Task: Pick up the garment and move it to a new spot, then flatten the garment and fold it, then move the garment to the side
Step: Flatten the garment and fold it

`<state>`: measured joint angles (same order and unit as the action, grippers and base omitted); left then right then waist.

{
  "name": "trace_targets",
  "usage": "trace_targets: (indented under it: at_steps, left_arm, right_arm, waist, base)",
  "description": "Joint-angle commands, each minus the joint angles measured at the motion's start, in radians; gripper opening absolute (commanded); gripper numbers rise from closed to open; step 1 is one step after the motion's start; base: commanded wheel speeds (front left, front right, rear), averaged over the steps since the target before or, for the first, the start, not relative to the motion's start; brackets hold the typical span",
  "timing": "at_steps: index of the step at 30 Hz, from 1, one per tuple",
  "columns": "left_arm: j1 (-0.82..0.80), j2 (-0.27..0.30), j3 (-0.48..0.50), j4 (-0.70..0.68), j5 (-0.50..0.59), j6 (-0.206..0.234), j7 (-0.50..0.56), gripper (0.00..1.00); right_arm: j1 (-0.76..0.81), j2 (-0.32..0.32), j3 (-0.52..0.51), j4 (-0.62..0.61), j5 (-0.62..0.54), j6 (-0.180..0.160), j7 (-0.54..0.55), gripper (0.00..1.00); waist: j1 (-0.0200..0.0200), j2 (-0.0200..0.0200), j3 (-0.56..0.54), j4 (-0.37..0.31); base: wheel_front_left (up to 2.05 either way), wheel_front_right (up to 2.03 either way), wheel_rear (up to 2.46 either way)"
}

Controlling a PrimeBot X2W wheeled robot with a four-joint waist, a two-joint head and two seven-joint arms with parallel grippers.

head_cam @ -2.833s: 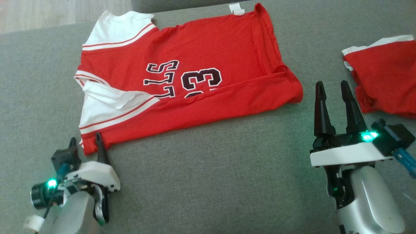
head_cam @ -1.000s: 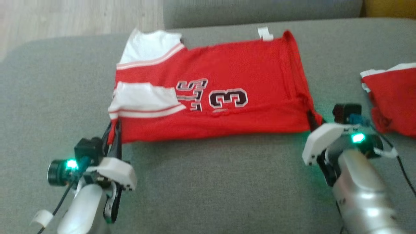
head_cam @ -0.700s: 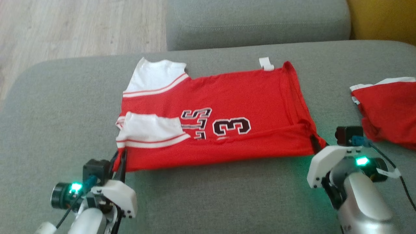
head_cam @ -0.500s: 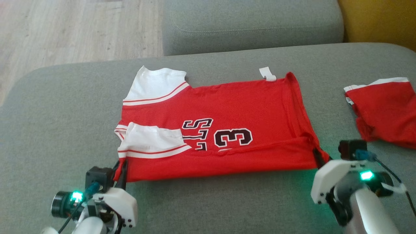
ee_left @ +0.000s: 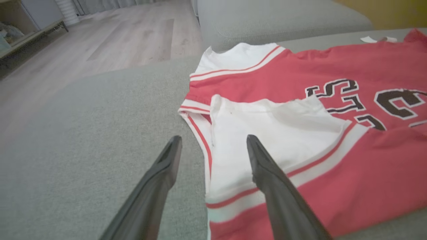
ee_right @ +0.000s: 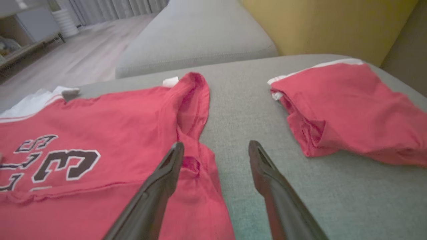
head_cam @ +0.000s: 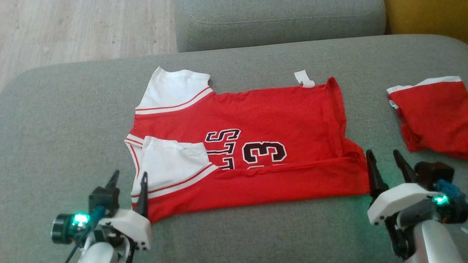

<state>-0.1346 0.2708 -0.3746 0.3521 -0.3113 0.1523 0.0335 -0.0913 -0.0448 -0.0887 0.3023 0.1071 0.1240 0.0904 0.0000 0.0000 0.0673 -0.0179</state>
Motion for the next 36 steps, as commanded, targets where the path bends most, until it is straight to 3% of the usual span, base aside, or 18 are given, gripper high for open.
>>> trace_targets:
  at_steps: [1, 5, 9, 15, 19, 23, 27, 28, 36]
  left_arm:
    - [-0.049, 0.02, 0.054, -0.041, -0.004, 0.014, -0.033, 1.0]
    - [-0.065, 0.003, 0.091, -0.088, -0.016, 0.034, -0.15, 1.0]
    - [-0.075, -0.023, 0.123, -0.143, -0.042, 0.018, -0.261, 1.0]
    - [-0.087, -0.044, 0.145, -0.202, -0.038, -0.011, -0.292, 1.0]
    - [-0.157, -0.014, 0.122, -0.177, -0.026, -0.073, -0.285, 1.0]
    - [-0.299, 0.042, 0.117, -0.111, -0.032, -0.134, -0.187, 1.0]
    - [-0.457, 0.122, 0.076, -0.004, -0.053, -0.237, 0.011, 1.0]
    - [-0.532, 0.163, 0.057, 0.055, -0.079, -0.265, 0.102, 1.0]
    - [-0.76, 0.286, -0.044, 0.232, -0.249, -0.282, 0.375, 1.0]
  right_arm:
    - [-0.05, -0.005, 0.018, -0.043, 0.011, 0.007, -0.045, 1.0]
    - [-0.063, -0.005, 0.062, -0.074, 0.025, 0.007, -0.178, 1.0]
    - [-0.056, -0.005, 0.125, -0.107, 0.058, 0.007, -0.301, 1.0]
    - [-0.048, -0.005, 0.157, -0.131, 0.084, 0.007, -0.344, 1.0]
    - [-0.057, -0.005, 0.17, -0.153, 0.074, 0.007, -0.35, 1.0]
    - [-0.08, -0.005, 0.167, -0.177, 0.068, 0.007, -0.351, 1.0]
    - [-0.113, -0.005, 0.174, -0.206, 0.077, 0.007, -0.352, 1.0]
    - [-0.128, -0.005, 0.184, -0.221, 0.086, 0.007, -0.352, 1.0]
    - [-0.17, -0.005, 0.213, -0.262, 0.115, 0.007, -0.352, 1.0]
  waist:
    - [0.0, 0.0, 0.0, 0.0]
    - [0.0, 0.0, -0.002, -0.004]
    - [0.0, 0.0, -0.002, -0.014]
    - [0.0, 0.0, 0.017, -0.031]
    - [0.0, 0.0, 0.054, -0.051]
    - [0.0, 0.0, 0.108, -0.075]
    - [0.0, 0.0, 0.177, -0.111]
    - [0.0, 0.0, 0.211, -0.132]
    - [0.0, 0.0, 0.335, -0.204]
  base:
    - [0.0, 0.0, 0.0]
    - [0.0, 0.0, 0.0]
    - [0.0, 0.0, 0.0]
    - [0.0, 0.0, 0.0]
    - [0.0, 0.0, 0.0]
    - [0.0, 0.0, 0.0]
    - [0.0, 0.0, 0.0]
    - [0.0, 0.0, 0.0]
    - [0.0, 0.0, 0.0]
